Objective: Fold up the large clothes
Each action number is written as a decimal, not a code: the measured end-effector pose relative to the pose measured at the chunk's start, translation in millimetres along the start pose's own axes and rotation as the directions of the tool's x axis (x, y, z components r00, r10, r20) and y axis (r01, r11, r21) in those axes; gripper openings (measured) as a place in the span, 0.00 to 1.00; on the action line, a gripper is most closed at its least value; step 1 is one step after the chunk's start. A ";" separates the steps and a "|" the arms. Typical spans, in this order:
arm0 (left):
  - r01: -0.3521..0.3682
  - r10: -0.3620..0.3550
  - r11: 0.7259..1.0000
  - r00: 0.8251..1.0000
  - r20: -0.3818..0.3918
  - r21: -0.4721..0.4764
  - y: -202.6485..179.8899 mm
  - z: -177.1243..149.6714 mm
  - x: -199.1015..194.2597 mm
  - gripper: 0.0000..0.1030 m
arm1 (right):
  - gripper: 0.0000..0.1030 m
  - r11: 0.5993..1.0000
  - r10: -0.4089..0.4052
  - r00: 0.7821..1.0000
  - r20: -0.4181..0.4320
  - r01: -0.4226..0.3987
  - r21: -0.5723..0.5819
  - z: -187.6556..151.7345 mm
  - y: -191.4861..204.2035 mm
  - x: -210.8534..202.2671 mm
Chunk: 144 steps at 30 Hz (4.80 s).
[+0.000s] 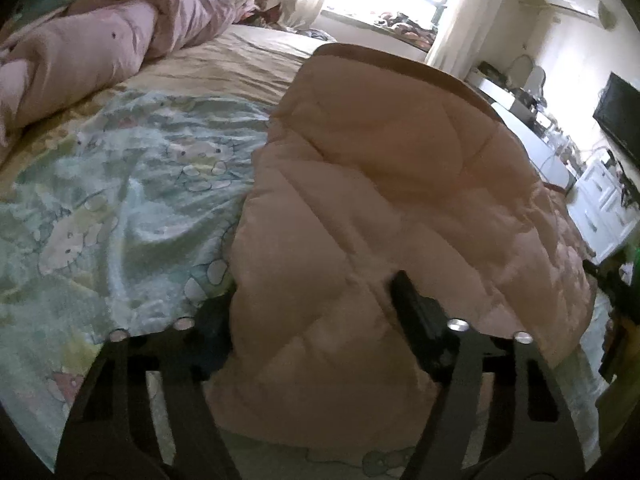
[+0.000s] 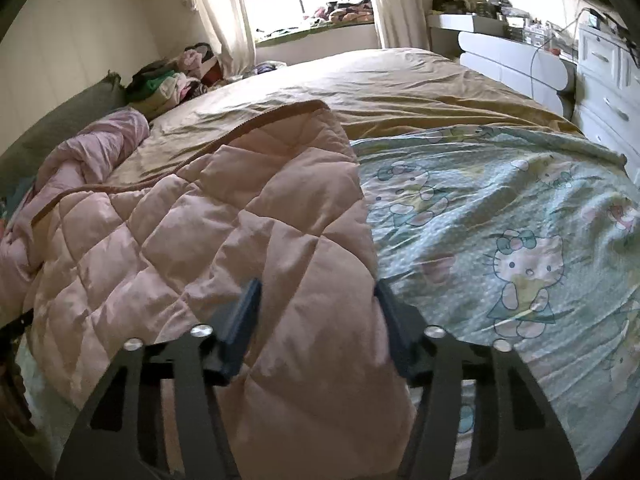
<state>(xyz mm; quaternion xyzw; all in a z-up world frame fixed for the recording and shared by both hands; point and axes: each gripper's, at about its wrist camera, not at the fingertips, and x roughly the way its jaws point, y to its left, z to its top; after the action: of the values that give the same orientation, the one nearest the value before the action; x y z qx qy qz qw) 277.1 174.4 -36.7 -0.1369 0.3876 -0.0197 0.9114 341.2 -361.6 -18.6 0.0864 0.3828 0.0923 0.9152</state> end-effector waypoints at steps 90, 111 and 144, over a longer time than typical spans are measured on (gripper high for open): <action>0.169 -0.237 0.920 0.958 -0.160 -0.353 48.5 -1.4 62.8 0.92 | 0.96 0.925 0.332 0.906 -0.264 -0.258 0.278 -5.8 -55.6 65.5; 0.251 -0.235 0.954 0.966 0.111 -0.166 -18.3 50.6 -5.3 0.35 | 0.28 0.957 0.291 0.950 -0.118 -0.287 0.049 41.9 23.8 -19.2; 0.127 -0.131 0.991 0.985 0.114 0.043 -49.6 -32.9 -116.3 0.30 | 0.22 0.923 0.379 0.925 0.011 -0.377 -0.070 -27.9 41.9 -162.9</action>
<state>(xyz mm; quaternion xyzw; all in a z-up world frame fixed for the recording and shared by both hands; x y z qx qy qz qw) 175.9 135.5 36.2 -0.1464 0.3234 -0.0774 0.9317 204.5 -356.9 83.2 0.1290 0.3446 0.2787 0.8871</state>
